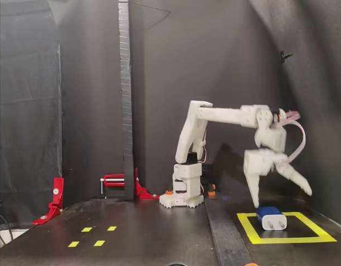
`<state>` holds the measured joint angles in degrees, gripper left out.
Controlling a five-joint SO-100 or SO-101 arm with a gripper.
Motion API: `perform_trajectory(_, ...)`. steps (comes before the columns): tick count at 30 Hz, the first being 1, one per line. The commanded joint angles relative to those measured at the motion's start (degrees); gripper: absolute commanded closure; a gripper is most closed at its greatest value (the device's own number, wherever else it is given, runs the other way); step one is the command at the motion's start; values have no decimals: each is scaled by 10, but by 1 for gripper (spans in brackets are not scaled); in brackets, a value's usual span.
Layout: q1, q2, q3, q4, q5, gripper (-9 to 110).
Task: Grasp the block and place it in the designated area.
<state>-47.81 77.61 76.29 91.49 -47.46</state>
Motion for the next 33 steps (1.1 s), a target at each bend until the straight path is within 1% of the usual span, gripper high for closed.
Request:
perform_trajectory(1,3,62,-4,19,-4,47)
perform_trajectory(11,7,105,-4,41,-10,47)
perform_trajectory(12,9,105,-4,40,-10,49)
perform_trajectory(14,10,105,-4,37,-8,62)
perform_trajectory(16,11,105,-4,36,-8,77)
perform_trajectory(20,13,105,-4,29,-6,95)
perform_trajectory(25,17,105,-4,19,-1,101)
perform_trajectory(33,18,104,-4,17,13,101)
